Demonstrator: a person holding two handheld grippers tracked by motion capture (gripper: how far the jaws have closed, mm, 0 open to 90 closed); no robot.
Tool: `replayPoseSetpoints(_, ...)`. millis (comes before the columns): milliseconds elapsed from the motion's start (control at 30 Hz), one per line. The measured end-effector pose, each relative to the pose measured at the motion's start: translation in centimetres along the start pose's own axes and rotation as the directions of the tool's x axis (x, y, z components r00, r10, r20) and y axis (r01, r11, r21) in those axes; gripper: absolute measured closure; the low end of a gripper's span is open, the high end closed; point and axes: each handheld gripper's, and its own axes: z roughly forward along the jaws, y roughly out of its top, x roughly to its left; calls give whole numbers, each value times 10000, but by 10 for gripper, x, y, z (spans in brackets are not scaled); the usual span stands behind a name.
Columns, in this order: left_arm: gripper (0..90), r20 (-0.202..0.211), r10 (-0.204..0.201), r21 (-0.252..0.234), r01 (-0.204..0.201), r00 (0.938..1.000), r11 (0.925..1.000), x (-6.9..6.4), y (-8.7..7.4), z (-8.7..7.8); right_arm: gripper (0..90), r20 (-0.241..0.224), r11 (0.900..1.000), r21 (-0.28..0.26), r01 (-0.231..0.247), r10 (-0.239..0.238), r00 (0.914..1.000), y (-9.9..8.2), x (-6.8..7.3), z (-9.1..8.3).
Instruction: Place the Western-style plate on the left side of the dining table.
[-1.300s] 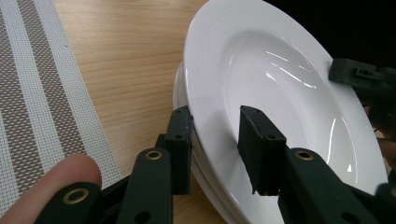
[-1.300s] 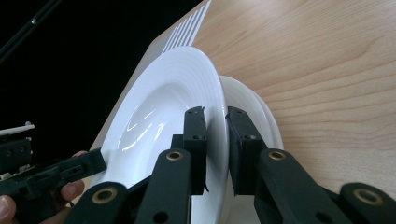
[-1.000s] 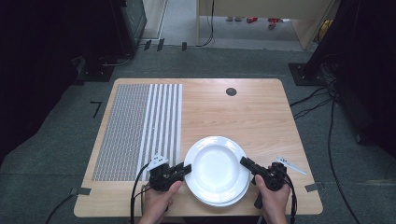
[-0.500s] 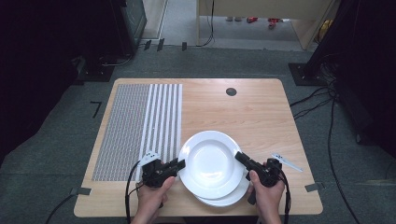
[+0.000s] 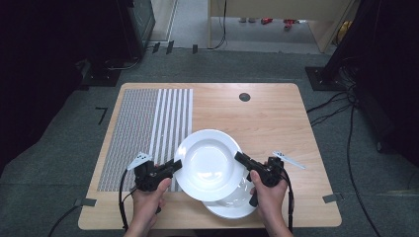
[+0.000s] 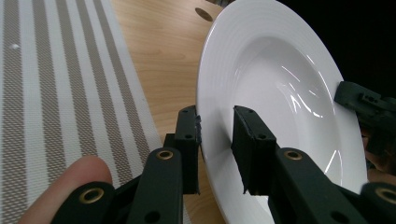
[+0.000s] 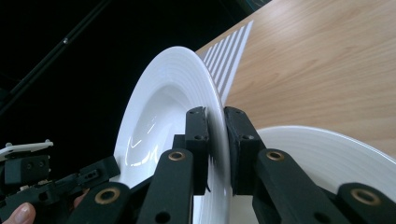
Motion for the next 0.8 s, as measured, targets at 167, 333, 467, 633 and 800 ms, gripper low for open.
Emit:
replayPoseSetpoints(167,728,-286,-197,-87,194,9994,9998,13,12,-9,822,-171,9997,252,63,-59,9998,8,13,22)
replayPoseSetpoints(333,727,-505,-338,-324,322,9982,9990,27,26,-20,826,-402,9990,455,46,-28,9992,15,27,45)
replayPoseSetpoints(467,727,-657,-542,-434,514,9964,9977,39,36,-25,827,-479,9981,614,-3,32,9988,19,35,64)
replayPoseSetpoints(633,727,-770,-779,-530,739,9940,9959,58,49,-33,833,-590,9968,796,-1,48,9982,22,46,85)
replayPoseSetpoints(800,727,-925,-1044,-666,985,9902,9929,75,60,-39,834,-662,9949,1003,58,9,9978,27,57,109)
